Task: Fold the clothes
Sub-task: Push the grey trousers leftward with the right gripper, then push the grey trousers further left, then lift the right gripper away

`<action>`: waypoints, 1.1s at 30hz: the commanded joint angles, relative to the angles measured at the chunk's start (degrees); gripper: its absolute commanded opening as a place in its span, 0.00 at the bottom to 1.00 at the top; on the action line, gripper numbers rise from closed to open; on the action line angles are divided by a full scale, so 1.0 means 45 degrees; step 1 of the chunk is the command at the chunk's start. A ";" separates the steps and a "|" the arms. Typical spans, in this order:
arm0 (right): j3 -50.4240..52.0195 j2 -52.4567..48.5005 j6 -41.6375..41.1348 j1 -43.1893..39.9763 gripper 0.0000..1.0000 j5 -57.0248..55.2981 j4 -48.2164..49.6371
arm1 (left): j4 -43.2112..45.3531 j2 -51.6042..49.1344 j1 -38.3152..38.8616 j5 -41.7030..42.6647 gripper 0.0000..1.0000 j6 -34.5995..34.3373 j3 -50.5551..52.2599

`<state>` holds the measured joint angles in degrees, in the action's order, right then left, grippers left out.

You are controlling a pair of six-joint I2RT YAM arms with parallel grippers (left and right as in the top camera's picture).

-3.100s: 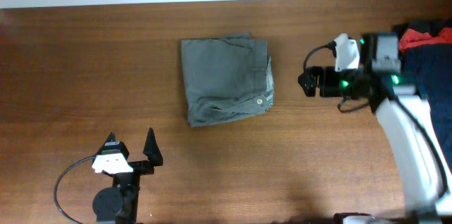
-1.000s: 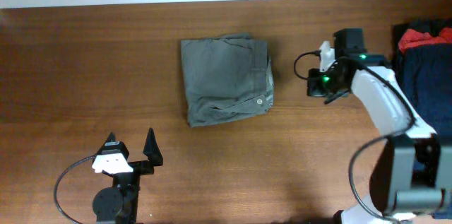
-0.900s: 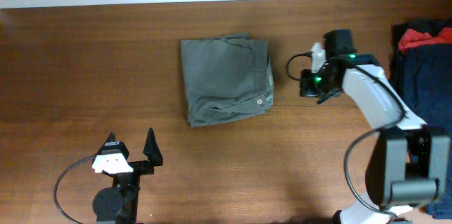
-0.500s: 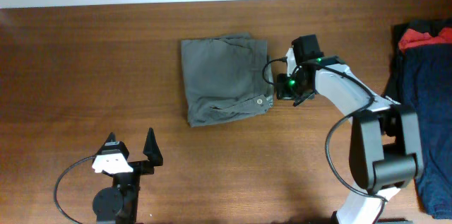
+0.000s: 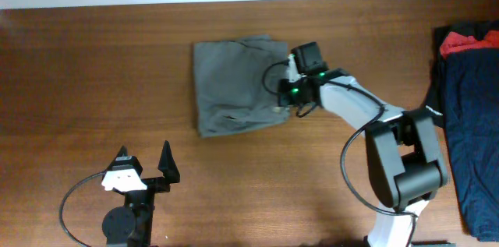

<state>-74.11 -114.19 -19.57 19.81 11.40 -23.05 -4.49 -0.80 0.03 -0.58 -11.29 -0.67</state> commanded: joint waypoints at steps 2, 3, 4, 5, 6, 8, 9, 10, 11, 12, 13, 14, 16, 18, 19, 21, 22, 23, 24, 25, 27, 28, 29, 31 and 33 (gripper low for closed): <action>-0.0214 -0.0452 -0.1336 0.1098 0.04 0.0102 0.0913 | -0.0058 0.0087 0.0015 0.0185 0.99 0.0253 0.0034; -0.0214 -0.0515 -0.1496 0.1302 0.04 0.0199 0.1185 | -0.0058 0.0087 0.0015 0.0185 0.99 0.0253 0.0034; -0.0214 -0.0607 -0.1627 0.1554 0.04 0.0369 0.1583 | -0.0058 0.0087 0.0015 0.0189 0.99 0.0253 0.0034; -0.0219 -0.0729 -0.1700 0.1758 0.04 0.0447 0.1914 | -0.0058 0.0087 0.0015 0.0185 0.99 0.0253 0.0034; -0.0233 -0.0782 -0.1792 0.1957 0.04 0.0481 0.2157 | -0.0058 0.0087 0.0015 0.0185 0.99 0.0253 0.0034; -0.0287 -0.0903 -0.1817 0.2293 0.04 0.0515 0.2433 | -0.0058 0.0087 0.0015 0.0189 0.99 0.0253 0.0034; -0.0345 -0.0903 -0.1783 0.2399 0.04 0.0505 0.2404 | -0.0058 0.0087 0.0015 0.0185 0.99 0.0253 0.0034; -0.0432 -0.0899 -0.1574 0.2472 0.04 0.0510 0.2278 | -0.0058 0.0087 0.0015 0.0185 0.99 0.0253 0.0034; -0.0607 -0.0879 -0.1394 0.2501 0.04 0.0510 0.2011 | -0.0058 0.0087 0.0015 0.0189 0.99 0.0253 0.0034; -0.0962 -0.0850 -0.1156 0.2467 0.04 0.0500 0.1486 | -0.0058 0.0087 0.0015 0.0185 0.99 0.0253 0.0034; -0.1287 -0.0835 -0.0957 0.2409 0.04 0.0510 0.1044 | -0.0058 0.0087 0.0015 0.0185 0.99 0.0253 0.0034; -0.1851 -0.0748 -0.0680 0.2293 0.04 0.0461 0.0253 | -0.0058 0.0087 0.0015 0.0189 0.99 0.0253 0.0034; -0.3036 -0.0593 -0.0121 0.2040 0.04 0.0257 -0.1302 | -0.0053 0.0087 0.0015 0.0189 0.99 0.0253 0.0034; -0.4498 -0.0379 -0.0034 0.1695 0.04 -0.0627 -0.3225 | -0.0058 0.0087 0.0015 0.0185 0.99 0.0253 0.0034; -0.5066 -0.0325 -0.0034 0.1549 0.04 -0.1015 -0.3915 | -0.0058 0.0087 0.0015 0.0185 0.99 0.0253 0.0034; -0.6445 -0.0272 -0.0019 0.1137 0.04 -0.1472 -0.5251 | -0.0058 0.0087 0.0015 0.0185 0.99 0.0253 0.0034; -0.7009 -0.0277 0.0087 0.0899 0.04 -0.1443 -0.5634 | -0.0058 0.0087 0.0015 0.0185 0.99 0.0253 0.0034; -0.7305 -0.0277 0.0155 0.0699 0.04 -0.1457 -0.5799 | -0.0058 0.0087 0.0015 0.0189 0.99 0.0253 0.0034; -0.7465 -0.0277 0.0287 0.0491 0.04 -0.1462 -0.5838 | -0.0058 0.0087 0.0015 0.0185 0.99 0.0253 0.0034; -0.7495 -0.0277 0.0301 0.0282 0.04 -0.1501 -0.5824 | -0.0058 0.0087 0.0015 0.0189 0.99 0.0253 0.0034; -0.7480 -0.0384 0.0301 -0.0151 0.04 -0.1506 -0.5790 | -0.0058 0.0087 0.0015 0.0185 0.99 0.0253 0.0034; -0.7475 -0.0549 0.0301 -0.0325 0.04 -0.1496 -0.5765 | -0.0058 0.0087 0.0015 0.0185 0.99 0.0253 0.0034; -0.7475 -0.0758 0.0301 -0.0471 0.04 -0.1462 -0.5727 | -0.0058 0.0087 0.0015 0.0185 0.99 0.0253 0.0034; -0.7475 -0.1219 0.0301 -0.0597 0.04 -0.1438 -0.5615 | -0.0058 0.0087 0.0015 0.0185 0.99 0.0253 0.0034; -0.7470 -0.1739 0.0301 -0.0573 0.04 -0.1438 -0.5396 | -0.0058 0.0087 0.0015 0.0185 0.99 0.0253 0.0034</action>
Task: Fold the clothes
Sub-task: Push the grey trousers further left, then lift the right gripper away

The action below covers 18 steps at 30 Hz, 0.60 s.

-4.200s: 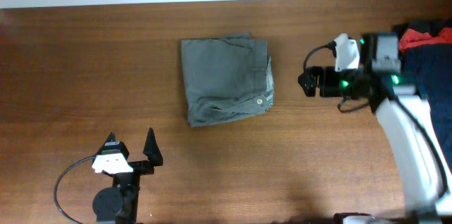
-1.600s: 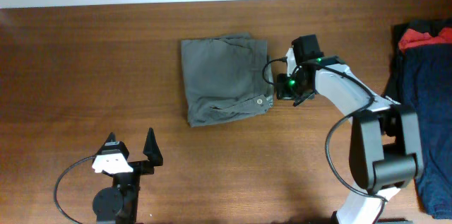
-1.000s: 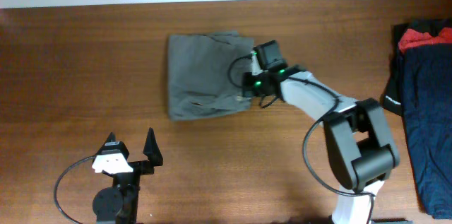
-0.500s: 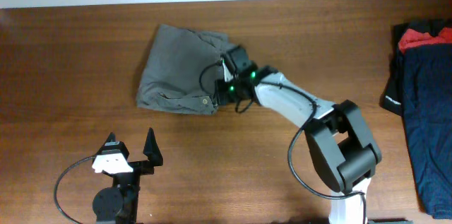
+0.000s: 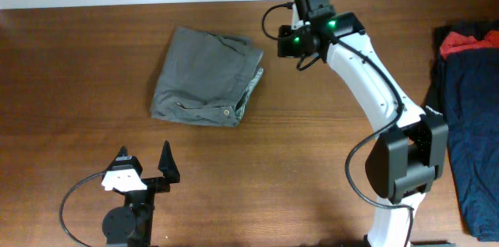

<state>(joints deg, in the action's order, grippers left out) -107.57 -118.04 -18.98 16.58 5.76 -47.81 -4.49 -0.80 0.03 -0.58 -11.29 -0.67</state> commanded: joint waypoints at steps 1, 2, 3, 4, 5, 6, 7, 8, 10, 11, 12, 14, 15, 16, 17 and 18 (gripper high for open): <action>-0.0034 -0.1161 0.0170 0.0175 0.04 -0.0087 0.0257 | -0.0058 0.0087 0.0015 0.0189 0.99 0.0253 0.0034; -0.0034 -0.1413 0.0160 0.0209 0.04 -0.0010 0.0403 | -0.0058 0.0087 0.0015 0.0189 0.99 0.0253 0.0034; -0.0034 -0.1656 0.0078 0.0238 0.04 0.0000 0.0539 | -0.0058 0.0087 0.0015 0.0189 0.99 0.0253 0.0034; -0.0034 -0.1885 -0.0063 0.0257 0.04 0.0000 0.0665 | -0.0058 0.0087 0.0015 0.0185 0.99 0.0253 0.0034; -0.0034 -0.2137 -0.0253 0.0282 0.04 0.0005 0.0792 | -0.0058 0.0087 0.0015 0.0189 0.99 0.0253 0.0034; -0.0034 -0.2361 -0.0277 0.0316 0.04 0.0019 0.0889 | -0.0058 0.0087 0.0015 0.0189 0.99 0.0253 0.0034; -0.0034 -0.2594 -0.0272 0.0355 0.04 0.0112 0.1025 | -0.0058 0.0087 0.0015 0.0189 0.99 0.0253 0.0034; -0.0039 -0.2788 -0.0267 0.0393 0.04 0.0267 0.1146 | -0.0058 0.0087 0.0015 0.0189 0.99 0.0253 0.0034; -0.0034 -0.3104 -0.0272 0.0471 0.04 0.0505 0.1316 | -0.0058 0.0087 0.0015 0.0185 0.99 0.0253 0.0034; -0.0039 -0.3235 -0.0272 0.0510 0.04 0.0627 0.1418 | -0.0058 0.0087 0.0015 0.0185 0.99 0.0253 0.0034; -0.0039 -0.3347 -0.0311 0.0568 0.04 0.0685 0.1515 | -0.0058 0.0087 0.0015 0.0189 0.99 0.0253 0.0034; -0.0039 -0.3585 -0.0321 0.0738 0.04 0.0685 0.1768 | -0.0058 0.0087 0.0015 0.0189 0.99 0.0253 0.0034; -0.0039 -0.3648 -0.0321 0.0821 0.04 0.0685 0.1860 | -0.0058 0.0087 0.0015 0.0189 0.99 0.0253 0.0034; -0.0034 -0.3711 -0.0321 0.0913 0.04 0.0680 0.1943 | -0.0058 0.0087 0.0015 0.0189 0.99 0.0253 0.0034; -0.0034 -0.3798 -0.0335 0.1035 0.04 0.0690 0.2050 | -0.0058 0.0087 0.0015 0.0185 0.99 0.0253 0.0034; -0.0034 -0.3847 -0.0505 0.1166 0.04 0.0680 0.2123 | -0.0058 0.0087 0.0015 0.0185 0.99 0.0253 0.0034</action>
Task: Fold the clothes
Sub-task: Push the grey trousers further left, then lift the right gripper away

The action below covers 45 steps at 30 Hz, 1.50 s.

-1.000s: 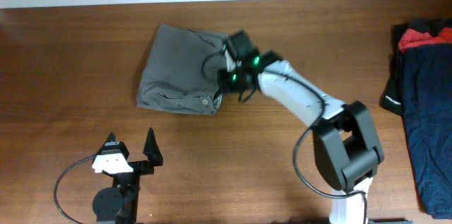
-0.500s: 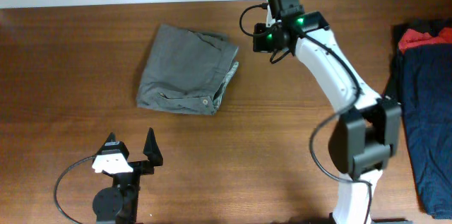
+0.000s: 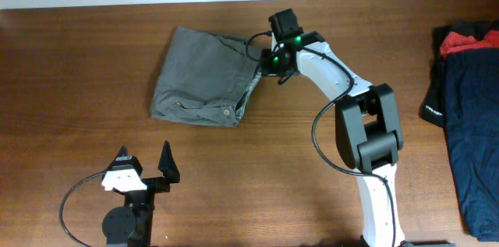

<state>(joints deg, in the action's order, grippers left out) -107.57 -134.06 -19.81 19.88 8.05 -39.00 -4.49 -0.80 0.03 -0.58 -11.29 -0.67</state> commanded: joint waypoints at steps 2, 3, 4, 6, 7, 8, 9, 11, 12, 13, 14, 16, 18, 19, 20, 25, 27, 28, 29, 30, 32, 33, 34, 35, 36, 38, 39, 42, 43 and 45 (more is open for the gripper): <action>-0.0034 -0.0423 -0.0427 0.0665 0.04 0.0277 0.0369 | -0.0058 0.0087 0.0015 0.0189 0.99 0.0253 0.0034; -0.0034 -0.0491 -0.0476 0.0797 0.04 0.0384 0.0539 | -0.0058 0.0087 0.0015 0.0185 0.99 0.0253 0.0034; -0.0034 -0.0563 -0.0529 0.0923 0.04 0.0457 0.0695 | -0.0058 0.0087 0.0015 0.0185 0.99 0.0253 0.0034; -0.0034 -0.0733 -0.0806 0.1200 0.04 0.0486 0.0991 | -0.0058 0.0087 0.0015 0.0189 0.99 0.0253 0.0034; -0.0034 -0.0860 -0.0937 0.1355 0.04 0.0500 0.1180 | -0.0058 0.0087 0.0015 0.0189 0.99 0.0253 0.0034; -0.0034 -0.0908 -0.1049 0.1481 0.04 0.0510 0.1331 | -0.0058 0.0087 0.0015 0.0185 0.99 0.0253 0.0034; -0.0034 -0.0967 -0.1049 0.1608 0.04 0.0559 0.1501 | -0.0058 0.0087 0.0015 0.0185 0.99 0.0253 0.0034; -0.0039 -0.1088 -0.1122 0.1855 0.04 0.0656 0.1889 | -0.0058 0.0087 0.0015 0.0189 0.99 0.0253 0.0034; -0.0039 -0.1137 -0.1258 0.1991 0.04 0.0811 0.2157 | -0.0058 0.0087 0.0015 0.0185 0.99 0.0253 0.0034; -0.0039 -0.1161 -0.1462 0.2113 0.04 0.0937 0.2375 | -0.0058 0.0087 0.0015 0.0185 0.99 0.0253 0.0034; -0.0034 -0.1161 -0.1681 0.2234 0.04 0.1054 0.2608 | -0.0058 0.0087 0.0015 0.0189 0.99 0.0248 0.0034; -0.0039 -0.1161 -0.1967 0.2526 0.04 0.1171 0.3104 | -0.0058 0.0087 0.0015 0.0185 0.99 0.0253 0.0034; -0.0058 -0.1161 -0.2297 0.2861 0.04 0.1195 0.3594 | -0.0058 0.0087 0.0015 0.0189 0.99 0.0253 0.0034; -0.0058 -0.1161 -0.2399 0.3002 0.04 0.1224 0.3793 | -0.0058 0.0087 0.0015 0.0189 0.99 0.0253 0.0034; -0.0058 -0.1161 -0.2526 0.3143 0.04 0.1268 0.3963 | -0.0058 0.0087 0.0015 0.0185 0.99 0.0253 0.0034; -0.0068 -0.1161 -0.2759 0.3793 0.04 0.1671 0.4541 | -0.0058 0.0087 0.0015 0.0189 0.99 0.0253 0.0034; -0.0087 -0.1161 -0.2759 0.3852 0.04 0.1443 0.4507 | -0.0058 0.0087 0.0015 0.0185 0.99 0.0253 0.0034; -0.0107 -0.1151 -0.2759 0.3808 0.04 0.1423 0.4507 | -0.0058 0.0087 0.0015 0.0185 0.99 0.0253 0.0034; -0.0165 -0.1151 -0.2759 0.3696 0.04 0.1452 0.4449 | -0.0058 0.0087 0.0015 0.0180 0.99 0.0253 0.0034; -0.0311 -0.1151 -0.2759 0.3502 0.04 0.1467 0.4250 | -0.0058 0.0087 0.0015 0.0185 0.99 0.0253 0.0034; -0.0787 -0.1146 -0.2657 0.3094 0.04 0.1511 0.3531 | -0.0058 0.0087 0.0015 0.0185 0.99 0.0253 0.0034; -0.1122 -0.1146 -0.2545 0.2866 0.04 0.1511 0.3007 | -0.0058 0.0087 0.0015 0.0185 0.99 0.0253 0.0034; -0.1506 -0.1146 -0.2249 0.2633 0.04 0.1549 0.2467 | -0.0058 0.0087 0.0015 0.0185 0.99 0.0253 0.0034; -0.2059 -0.1146 -0.1821 0.2365 0.04 0.1545 0.1710 | -0.0058 0.0087 0.0015 0.0185 0.99 0.0253 0.0034; -0.2608 -0.1127 -0.1428 0.2137 0.04 0.1530 0.0981 | -0.0058 0.0087 0.0015 0.0185 0.99 0.0253 0.0034; -0.3842 -0.1098 -0.0695 0.1695 0.04 0.1433 -0.0602 | -0.0058 0.0087 0.0015 0.0185 0.99 0.0253 0.0034; -0.4478 -0.1069 -0.0374 0.1481 0.04 0.1404 -0.1370 | -0.0058 0.0087 0.0015 0.0185 0.99 0.0253 0.0034; -0.6479 -0.0903 0.0306 0.0748 0.04 0.1404 -0.3657 | -0.0058 0.0087 0.0015 0.0185 0.99 0.0253 0.0034; -0.7077 -0.0860 0.0359 0.0491 0.04 0.1399 -0.4367 | -0.0058 0.0087 0.0015 0.0185 0.99 0.0253 0.0034; -0.8242 -0.0787 0.0355 -0.0073 0.04 0.1404 -0.5785 | -0.0058 0.0087 0.0015 0.0185 0.99 0.0253 0.0034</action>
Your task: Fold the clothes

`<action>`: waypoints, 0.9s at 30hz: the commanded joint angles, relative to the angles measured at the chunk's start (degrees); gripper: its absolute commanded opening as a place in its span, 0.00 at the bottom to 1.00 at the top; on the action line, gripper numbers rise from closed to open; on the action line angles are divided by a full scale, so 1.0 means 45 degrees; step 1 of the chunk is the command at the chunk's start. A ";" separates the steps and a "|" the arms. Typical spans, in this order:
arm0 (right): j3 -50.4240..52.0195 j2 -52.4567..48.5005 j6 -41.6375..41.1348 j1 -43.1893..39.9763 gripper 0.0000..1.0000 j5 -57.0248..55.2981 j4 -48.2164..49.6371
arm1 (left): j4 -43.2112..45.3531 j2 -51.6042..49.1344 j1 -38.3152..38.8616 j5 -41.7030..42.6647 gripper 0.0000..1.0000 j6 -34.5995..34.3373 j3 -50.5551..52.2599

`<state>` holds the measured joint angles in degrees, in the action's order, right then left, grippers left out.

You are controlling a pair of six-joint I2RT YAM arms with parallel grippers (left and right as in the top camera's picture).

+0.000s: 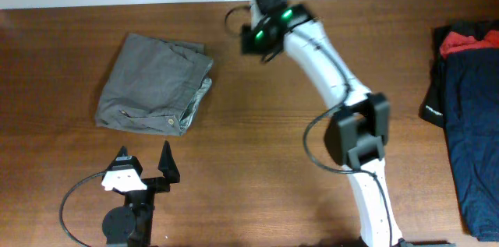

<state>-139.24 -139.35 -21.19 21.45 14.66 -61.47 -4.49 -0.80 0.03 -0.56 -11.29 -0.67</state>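
A folded grey garment [156, 83] lies on the wooden table [257, 161] at the left of centre, slightly skewed, with a button showing on its near edge. My right gripper [248, 38] is at the back of the table, to the right of the garment and apart from it. It is blurred and its fingers are hidden under the wrist. My left gripper [144, 156] rests near the front left edge, open and empty, just in front of the garment.
A pile of dark blue and red clothes [472, 91] lies at the table's right edge. The right arm [343, 91] stretches diagonally from the front right to the back centre. A white wall borders the far edge.
The grey garment now lies farther left on the table. My right gripper, which was at the garment's right edge, is now apart from it, up near the back edge. The left arm has not moved.
The garment lay at the table's centre with my right gripper at its right edge. It then lay farther left and turned, with the gripper clear of it. The gripper was at its right edge again, and now the garment lies farther left still, on its own.
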 commanded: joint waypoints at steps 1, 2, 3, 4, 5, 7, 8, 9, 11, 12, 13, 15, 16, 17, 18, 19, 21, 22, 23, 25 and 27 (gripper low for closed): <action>-0.1768 0.0408 0.0665 -0.0733 0.04 -0.0063 -0.1525 | -0.0058 0.0087 0.0015 0.0180 0.99 0.0253 0.0034; -0.2137 0.0408 0.0665 -0.0957 0.05 -0.0068 -0.2035 | -0.0058 0.0087 0.0015 0.0180 0.99 0.0253 0.0034; -0.2526 0.0413 0.0665 -0.1224 0.05 -0.0068 -0.2594 | -0.0058 0.0087 0.0015 0.0180 0.99 0.0253 0.0034; -0.2880 0.0413 0.0670 -0.1481 0.05 -0.0063 -0.3118 | -0.0058 0.0087 0.0015 0.0180 0.99 0.0253 0.0034; -0.3186 0.0437 0.0675 -0.1729 0.04 -0.0068 -0.3604 | -0.0058 0.0087 0.0015 0.0180 0.99 0.0253 0.0034; -0.3745 0.0491 0.0952 -0.2161 0.04 -0.0058 -0.4507 | -0.0058 0.0087 0.0015 0.0180 0.99 0.0253 0.0034; -0.4007 0.0568 0.1127 -0.2341 0.04 -0.0063 -0.4974 | 0.0039 0.0087 0.0015 0.0175 0.99 0.0253 0.0034; -0.4221 0.0646 0.1302 -0.2472 0.04 -0.0058 -0.5353 | 0.0209 0.0087 0.0015 0.0180 0.99 0.0248 0.0034; -0.4697 0.0826 0.1603 -0.2637 0.04 -0.0058 -0.6188 | 0.0418 0.0092 0.0015 0.0185 0.99 0.0248 0.0029; -0.4988 0.0942 0.1763 -0.2710 0.04 -0.0068 -0.6698 | 0.0627 0.0092 0.0015 0.0185 0.99 0.0248 0.0029; -0.5265 0.1059 0.2016 -0.2744 0.04 -0.0068 -0.7155 | 0.0947 0.0087 0.0015 0.0180 0.99 0.0253 0.0029; -0.5848 0.1302 0.2409 -0.2783 0.05 -0.0185 -0.7970 | 0.1569 0.0092 0.0015 0.0078 0.99 0.0257 0.0029; -0.5916 0.1520 0.2725 -0.2783 0.06 -0.0092 -0.7970 | 0.1875 0.0092 0.0015 -0.0141 0.99 0.0253 0.0029; -0.5916 0.1831 0.2803 -0.2773 0.07 -0.0058 -0.7970 | 0.2273 0.0092 0.0015 -0.0087 0.99 0.0238 0.0029; -0.5916 0.2118 0.2803 -0.2759 0.08 -0.0058 -0.7970 | 0.2579 0.0092 0.0015 0.0034 0.99 0.0233 0.0029; -0.5916 0.2511 0.2807 -0.2759 0.10 -0.0063 -0.7970 | 0.2851 0.0092 0.0015 0.0214 0.99 0.0238 0.0029; -0.5916 0.3191 0.2812 -0.2759 0.15 -0.0063 -0.7970 | 0.3376 0.0092 0.0015 0.1180 0.99 0.0243 0.0000; -0.5897 0.3541 0.2875 -0.2759 0.19 -0.0063 -0.7970 | 0.3619 0.0087 0.0015 0.2006 0.99 0.0243 -0.0034; -0.5858 0.3968 0.2973 -0.2759 0.25 -0.0063 -0.7975 | 0.3827 0.0087 0.0015 0.2783 0.99 0.0248 -0.0117; -0.5615 0.4784 0.3084 -0.2759 0.41 -0.0068 -0.7970 | 0.3599 0.0029 0.0015 0.4245 0.99 0.0253 -0.0593; -0.5124 0.5668 0.3104 -0.2759 0.61 -0.0248 -0.7970 | 0.2759 -0.0330 0.0015 0.4517 0.99 0.0350 -0.1384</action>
<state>-163.83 -119.87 -8.86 8.71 14.44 -96.97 9.87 -1.04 0.03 11.31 -11.25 -2.17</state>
